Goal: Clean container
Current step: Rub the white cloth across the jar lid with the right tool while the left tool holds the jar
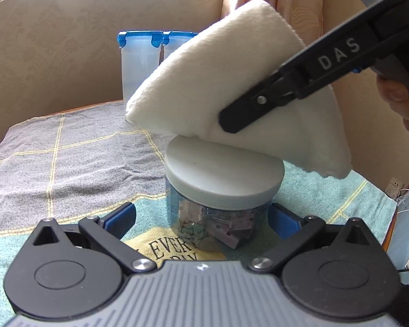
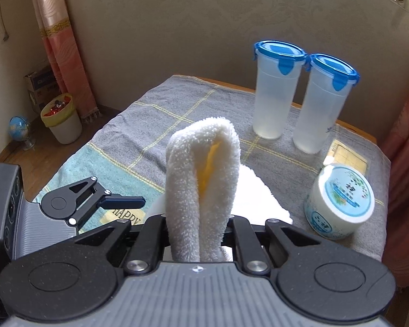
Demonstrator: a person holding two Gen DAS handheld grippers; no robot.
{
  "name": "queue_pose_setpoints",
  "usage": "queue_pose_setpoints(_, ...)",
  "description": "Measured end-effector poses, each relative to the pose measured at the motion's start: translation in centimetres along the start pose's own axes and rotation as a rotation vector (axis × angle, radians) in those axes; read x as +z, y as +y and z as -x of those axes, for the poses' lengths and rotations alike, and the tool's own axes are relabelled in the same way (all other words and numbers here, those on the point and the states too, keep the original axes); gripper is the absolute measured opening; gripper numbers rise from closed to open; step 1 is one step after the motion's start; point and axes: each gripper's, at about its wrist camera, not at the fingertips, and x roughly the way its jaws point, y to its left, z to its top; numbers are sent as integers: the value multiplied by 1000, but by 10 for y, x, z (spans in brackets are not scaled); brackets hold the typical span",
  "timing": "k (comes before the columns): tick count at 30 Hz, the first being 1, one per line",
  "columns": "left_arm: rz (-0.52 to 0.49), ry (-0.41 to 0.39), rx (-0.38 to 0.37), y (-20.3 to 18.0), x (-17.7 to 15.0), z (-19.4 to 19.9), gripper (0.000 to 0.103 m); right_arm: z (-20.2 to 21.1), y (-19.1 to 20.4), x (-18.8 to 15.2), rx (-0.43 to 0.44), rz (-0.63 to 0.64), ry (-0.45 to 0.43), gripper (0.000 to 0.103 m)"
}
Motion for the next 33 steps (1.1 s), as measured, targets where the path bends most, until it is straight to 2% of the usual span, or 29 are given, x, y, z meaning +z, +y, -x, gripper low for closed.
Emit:
queue_pose_setpoints(6,6,0,0,1,-1,1,103,-7,16,-1,47,34,16,15)
queue_pose_setpoints(18,3,5,18,-3,-2,3,103,10,29,-20,98,52,34,15)
queue_pose_setpoints(26,1,5,18,-4,0,3,103,23,24,-32,86,55,47,15)
queue_pose_setpoints(33,1,4,12,-2,2,1,103,33,7,-34,26,28,42,15)
